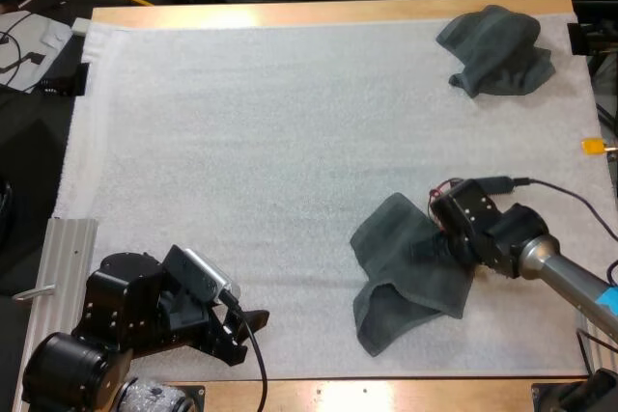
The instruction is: Pick towel from pile, fold and stack
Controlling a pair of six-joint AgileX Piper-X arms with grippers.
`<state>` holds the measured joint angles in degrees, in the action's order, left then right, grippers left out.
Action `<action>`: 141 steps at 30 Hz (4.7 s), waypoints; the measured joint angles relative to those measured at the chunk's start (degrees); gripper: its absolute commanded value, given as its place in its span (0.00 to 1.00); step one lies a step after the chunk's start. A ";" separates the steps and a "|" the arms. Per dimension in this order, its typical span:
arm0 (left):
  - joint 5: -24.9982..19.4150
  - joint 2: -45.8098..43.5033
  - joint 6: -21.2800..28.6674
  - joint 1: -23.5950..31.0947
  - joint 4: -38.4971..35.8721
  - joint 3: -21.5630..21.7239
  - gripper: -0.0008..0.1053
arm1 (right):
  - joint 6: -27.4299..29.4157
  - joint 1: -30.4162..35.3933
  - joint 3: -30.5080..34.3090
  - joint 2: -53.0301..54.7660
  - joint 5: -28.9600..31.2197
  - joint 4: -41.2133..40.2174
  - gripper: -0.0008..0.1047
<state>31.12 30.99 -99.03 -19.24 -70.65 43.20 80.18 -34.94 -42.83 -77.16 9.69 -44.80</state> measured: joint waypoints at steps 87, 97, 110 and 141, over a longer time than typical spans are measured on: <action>0.00 0.00 0.00 -0.05 0.36 0.00 0.58 | 4.83 4.87 -18.05 -9.14 2.80 6.08 0.16; 0.00 0.00 0.00 -0.05 0.36 0.00 0.58 | 4.58 5.35 -19.90 -9.20 1.04 2.04 0.73; 0.00 0.00 0.00 -0.05 0.36 0.00 0.58 | 5.92 5.09 -21.54 -6.91 -3.13 -7.80 0.50; 0.00 0.00 0.00 -0.05 0.48 0.00 0.58 | -8.65 -12.32 -6.83 -8.01 -13.48 0.74 0.50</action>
<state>31.12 30.99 -99.03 -19.29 -70.17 43.20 71.53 -47.25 -49.66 -85.18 -3.79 -44.06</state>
